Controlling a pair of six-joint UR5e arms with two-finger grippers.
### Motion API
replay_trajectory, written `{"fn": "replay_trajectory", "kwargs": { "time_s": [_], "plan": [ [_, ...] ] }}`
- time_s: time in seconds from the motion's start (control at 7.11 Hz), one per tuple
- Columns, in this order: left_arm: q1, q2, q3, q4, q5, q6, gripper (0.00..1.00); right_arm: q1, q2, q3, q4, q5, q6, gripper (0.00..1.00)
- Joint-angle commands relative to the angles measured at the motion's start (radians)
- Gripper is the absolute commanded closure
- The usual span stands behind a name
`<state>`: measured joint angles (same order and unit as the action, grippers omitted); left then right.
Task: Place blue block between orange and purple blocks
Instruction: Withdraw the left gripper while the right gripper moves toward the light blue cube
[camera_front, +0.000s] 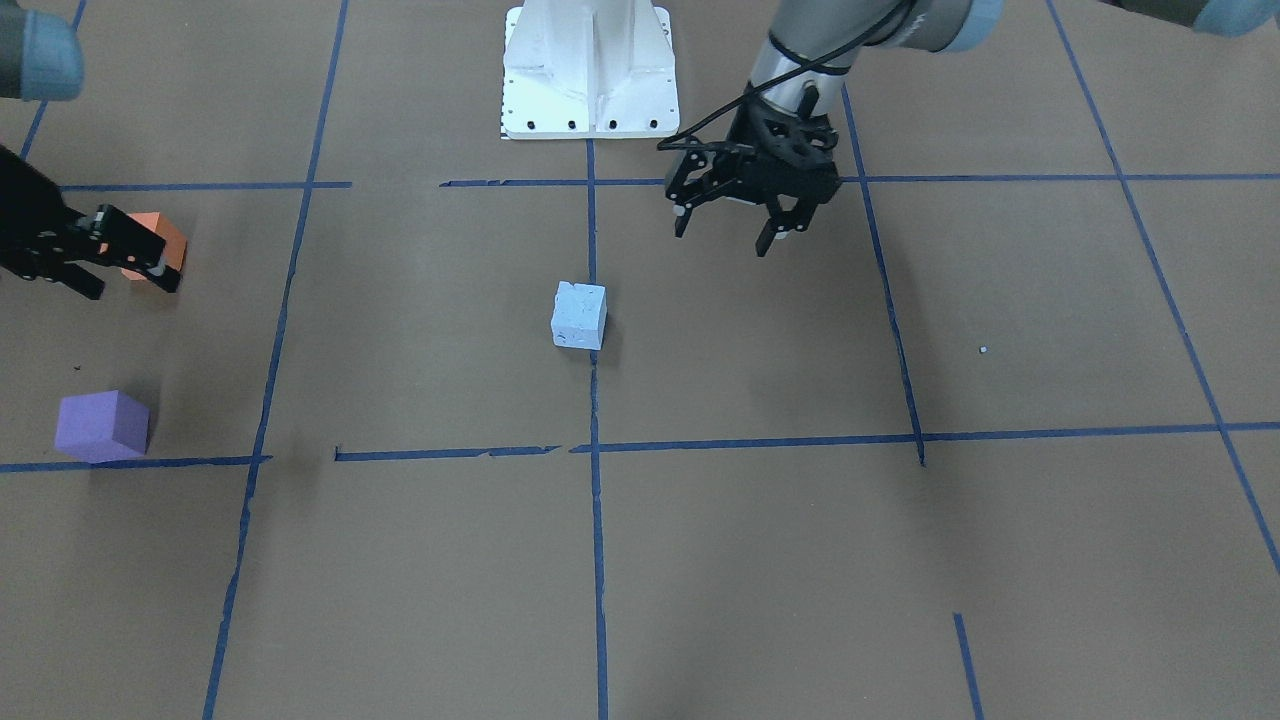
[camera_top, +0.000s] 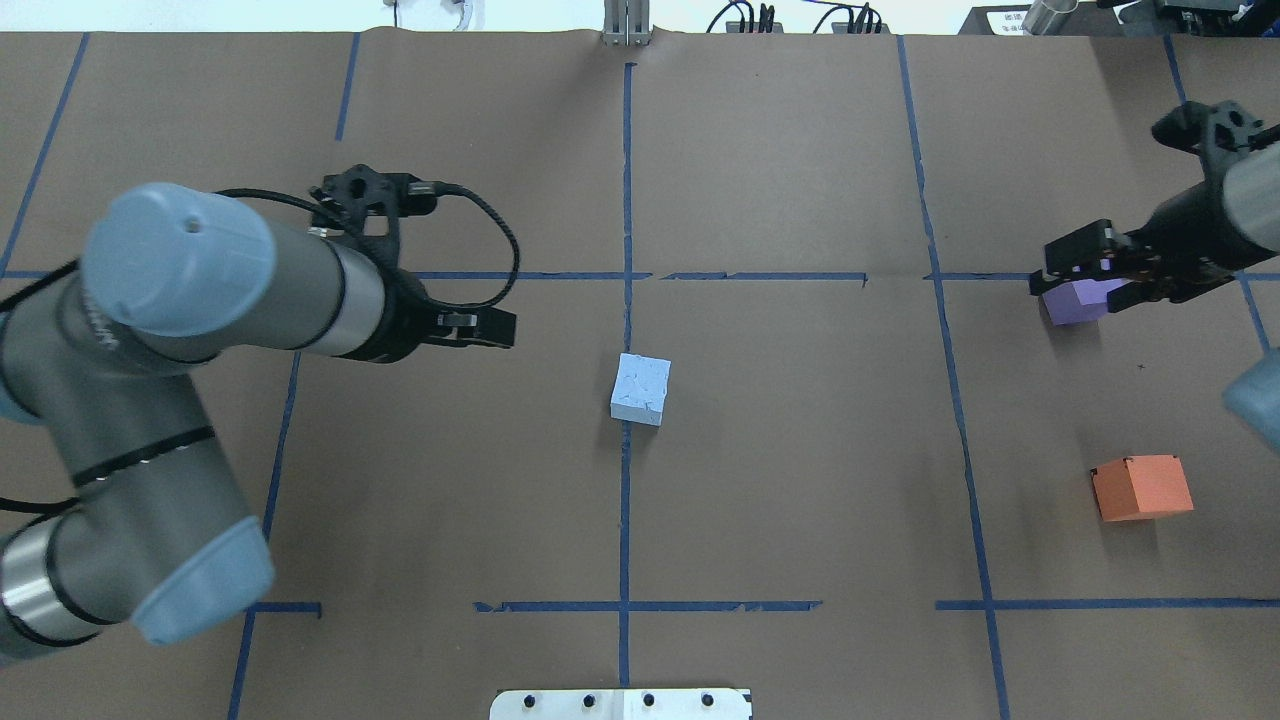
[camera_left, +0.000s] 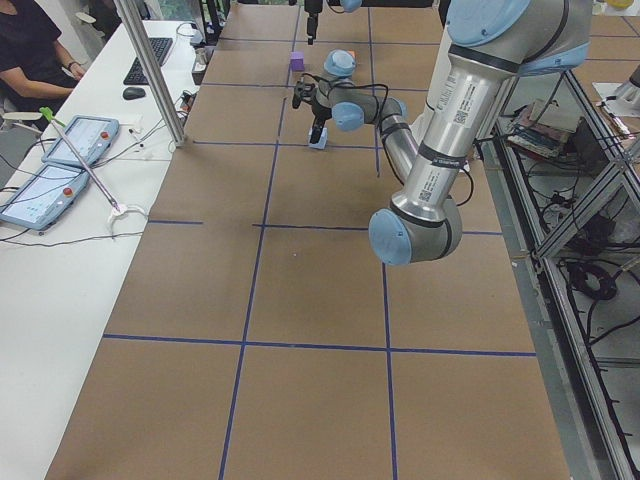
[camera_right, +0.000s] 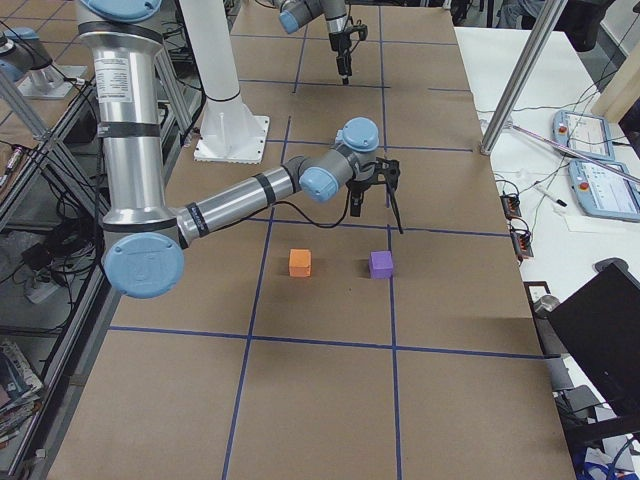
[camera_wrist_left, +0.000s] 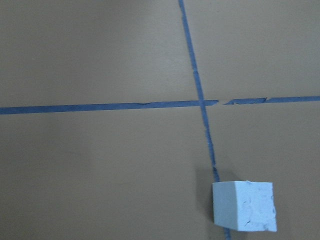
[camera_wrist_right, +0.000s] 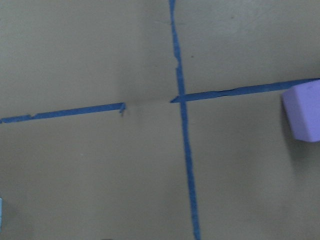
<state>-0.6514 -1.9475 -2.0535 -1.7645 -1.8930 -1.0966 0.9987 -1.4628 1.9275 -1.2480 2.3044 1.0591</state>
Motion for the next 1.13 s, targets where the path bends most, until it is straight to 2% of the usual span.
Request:
{"fn": "replay_trajectory", "kwargs": {
  "time_s": [0.0,0.14,0.28,0.42,0.56,0.7,0.99],
  "plan": [
    [-0.22,0.221,-0.095,-0.001,-0.218,0.247,0.0,-0.25,0.187,0.001,-0.008,-0.202,0.338,0.0],
    [-0.332,0.292,-0.093,-0.001,-0.315,0.403,0.0,-0.394,0.294,-0.028,-0.062,-0.379,0.464,0.0],
    [-0.426,0.347,-0.083,0.0,-0.374,0.554,0.0,-0.461,0.444,-0.097,-0.202,-0.478,0.478,0.0],
    [-0.459,0.398,-0.082,0.0,-0.379,0.636,0.0,-0.477,0.57,-0.223,-0.237,-0.48,0.493,0.0],
    [-0.461,0.407,-0.082,-0.001,-0.379,0.638,0.0,-0.492,0.655,-0.336,-0.238,-0.482,0.531,0.0],
    [-0.462,0.407,-0.082,-0.001,-0.379,0.638,0.0,-0.505,0.708,-0.404,-0.252,-0.482,0.545,0.0],
    [-0.461,0.407,-0.08,-0.001,-0.379,0.635,0.0,-0.534,0.714,-0.423,-0.298,-0.503,0.541,0.0]
  ]
}}
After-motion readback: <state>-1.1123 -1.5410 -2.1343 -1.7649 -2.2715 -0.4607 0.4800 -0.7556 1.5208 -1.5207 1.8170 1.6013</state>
